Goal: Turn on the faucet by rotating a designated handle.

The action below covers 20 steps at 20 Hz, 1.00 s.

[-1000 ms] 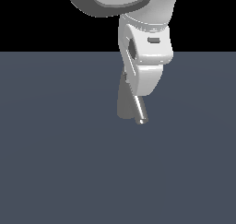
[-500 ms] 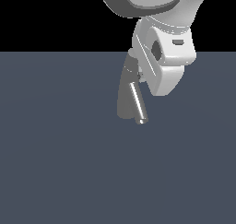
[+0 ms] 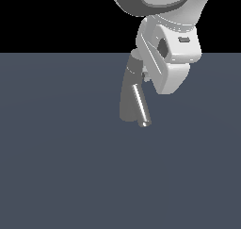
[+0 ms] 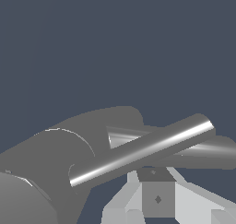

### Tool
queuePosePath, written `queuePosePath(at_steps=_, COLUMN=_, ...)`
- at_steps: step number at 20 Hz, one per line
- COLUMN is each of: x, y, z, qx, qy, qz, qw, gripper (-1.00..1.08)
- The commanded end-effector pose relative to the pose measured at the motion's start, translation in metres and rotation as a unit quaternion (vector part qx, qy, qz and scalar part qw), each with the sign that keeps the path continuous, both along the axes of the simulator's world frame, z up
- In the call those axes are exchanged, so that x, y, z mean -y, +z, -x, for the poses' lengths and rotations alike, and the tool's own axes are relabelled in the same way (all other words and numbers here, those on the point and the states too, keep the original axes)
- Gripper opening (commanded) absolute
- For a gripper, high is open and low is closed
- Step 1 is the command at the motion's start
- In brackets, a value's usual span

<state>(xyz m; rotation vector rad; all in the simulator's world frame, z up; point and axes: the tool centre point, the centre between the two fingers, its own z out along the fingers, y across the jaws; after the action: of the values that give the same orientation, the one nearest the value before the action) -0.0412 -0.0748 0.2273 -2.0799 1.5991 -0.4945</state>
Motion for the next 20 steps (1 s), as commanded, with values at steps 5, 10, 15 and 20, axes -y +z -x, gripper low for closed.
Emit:
queuePosePath(at_steps=5, x=0.029, y=0.005, z=-0.011, qx=0.0, qy=-0.018, qz=0.002, qw=0.9998, gripper=-1.0)
queuePosePath(at_steps=10, x=0.042, y=0.009, z=-0.02, qx=-0.001, qy=-0.022, qz=0.002, qw=0.9998, gripper=-1.0)
queuePosePath(at_steps=15, x=0.055, y=0.013, z=-0.028, qx=-0.001, qy=-0.026, qz=0.002, qw=0.9996, gripper=-1.0)
queuePosePath(at_steps=20, x=0.07, y=0.018, z=-0.037, qx=-0.002, qy=-0.031, qz=0.002, qw=0.9995, gripper=-1.0)
